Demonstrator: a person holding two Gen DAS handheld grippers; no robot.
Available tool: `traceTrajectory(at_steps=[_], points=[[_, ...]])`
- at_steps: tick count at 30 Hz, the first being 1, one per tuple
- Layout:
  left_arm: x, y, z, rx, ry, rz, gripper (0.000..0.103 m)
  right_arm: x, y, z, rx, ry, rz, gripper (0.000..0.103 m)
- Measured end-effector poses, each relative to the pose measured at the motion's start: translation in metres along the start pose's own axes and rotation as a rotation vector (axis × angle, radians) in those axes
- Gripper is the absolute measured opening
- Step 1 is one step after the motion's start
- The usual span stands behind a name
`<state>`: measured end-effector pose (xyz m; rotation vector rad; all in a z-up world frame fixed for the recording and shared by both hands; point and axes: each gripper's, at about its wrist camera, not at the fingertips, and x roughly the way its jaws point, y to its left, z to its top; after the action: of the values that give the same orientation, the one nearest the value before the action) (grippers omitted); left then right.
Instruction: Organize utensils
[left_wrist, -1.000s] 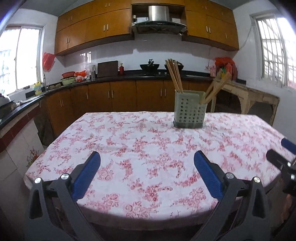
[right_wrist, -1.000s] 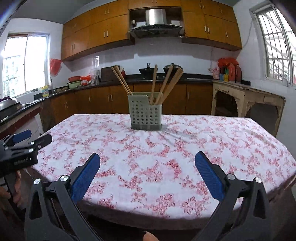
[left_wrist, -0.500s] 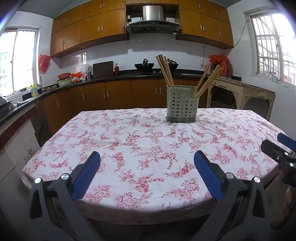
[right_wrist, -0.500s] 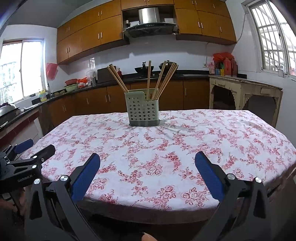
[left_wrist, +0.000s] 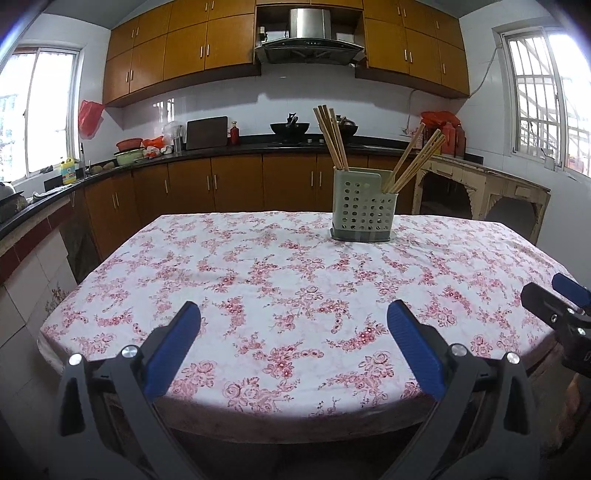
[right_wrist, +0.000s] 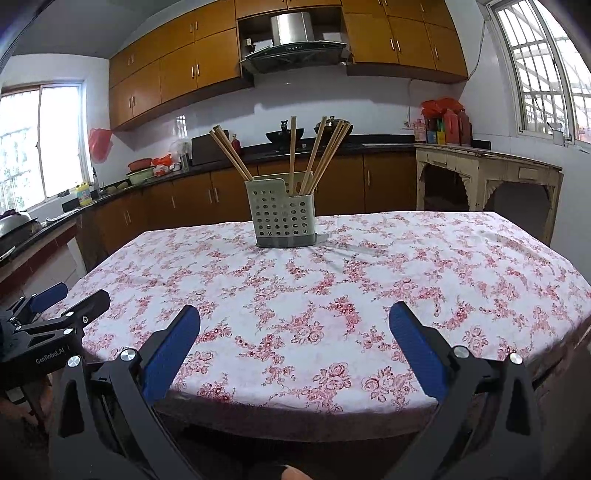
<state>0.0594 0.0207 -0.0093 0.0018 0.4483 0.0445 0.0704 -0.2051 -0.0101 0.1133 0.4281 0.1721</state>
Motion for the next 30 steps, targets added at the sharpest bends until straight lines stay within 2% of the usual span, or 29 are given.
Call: traceTrajectory(at_steps=[30], points=[[-0.0019,-0.0012,-0.0013,-0.001,-0.003,-0.008,0.099,0.0004,-0.0013,0.0004,0.004,0.000,0.001,0.101]])
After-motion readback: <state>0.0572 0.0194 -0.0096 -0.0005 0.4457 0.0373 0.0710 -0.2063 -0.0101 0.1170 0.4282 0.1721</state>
